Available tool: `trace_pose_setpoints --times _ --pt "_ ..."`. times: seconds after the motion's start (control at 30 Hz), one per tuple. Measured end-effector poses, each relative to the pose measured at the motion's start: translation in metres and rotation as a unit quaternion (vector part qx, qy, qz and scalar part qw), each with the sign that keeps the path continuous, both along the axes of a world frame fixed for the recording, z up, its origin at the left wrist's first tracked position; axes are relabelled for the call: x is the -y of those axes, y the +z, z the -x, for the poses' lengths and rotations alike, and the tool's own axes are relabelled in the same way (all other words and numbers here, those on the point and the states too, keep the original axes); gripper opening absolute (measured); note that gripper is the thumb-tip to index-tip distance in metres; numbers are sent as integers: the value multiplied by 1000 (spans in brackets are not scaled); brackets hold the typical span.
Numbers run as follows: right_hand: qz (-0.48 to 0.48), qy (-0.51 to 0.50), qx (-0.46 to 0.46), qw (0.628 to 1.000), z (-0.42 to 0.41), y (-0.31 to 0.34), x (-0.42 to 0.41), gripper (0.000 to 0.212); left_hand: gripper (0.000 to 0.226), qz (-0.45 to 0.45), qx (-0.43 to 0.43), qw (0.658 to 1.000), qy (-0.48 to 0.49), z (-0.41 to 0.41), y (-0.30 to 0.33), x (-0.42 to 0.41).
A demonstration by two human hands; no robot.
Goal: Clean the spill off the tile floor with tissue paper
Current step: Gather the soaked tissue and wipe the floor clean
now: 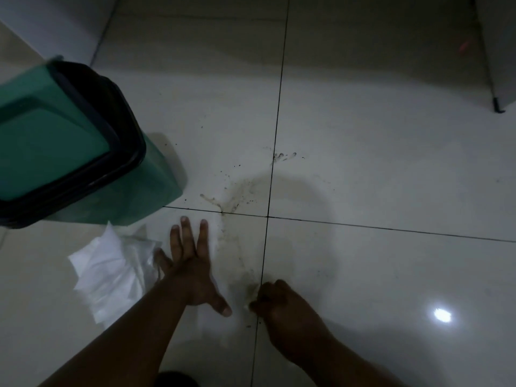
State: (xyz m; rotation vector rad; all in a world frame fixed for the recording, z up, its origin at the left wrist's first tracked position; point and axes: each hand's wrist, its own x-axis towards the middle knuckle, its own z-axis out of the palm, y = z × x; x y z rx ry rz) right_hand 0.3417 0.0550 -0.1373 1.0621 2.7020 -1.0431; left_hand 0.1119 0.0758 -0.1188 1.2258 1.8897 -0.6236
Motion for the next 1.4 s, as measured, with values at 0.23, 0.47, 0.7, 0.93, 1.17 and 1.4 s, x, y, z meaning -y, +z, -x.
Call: trace_pose_setpoints --times 0.23,0.47,0.7,0.93,1.17,1.4 --pt "-10 -160 -16 987 7 -7 -21 36 186 3 8 1000 -2 1 0 0" --pt "99 -59 -26 993 5 -15 3 54 186 13 -1 1000 -3 0 0 -1" --pt "68 -1 -29 997 13 -22 18 28 187 7 3 1000 0 2 -1 1" --pt "105 -62 -21 992 14 -19 15 33 188 1 1 1000 3 3 -6 2" --pt "118 -164 -23 979 12 -15 5 38 189 -7 6 1000 5 5 -9 2" --pt "117 -18 17 993 21 -22 30 38 190 -7 8 1000 6 6 -12 2"
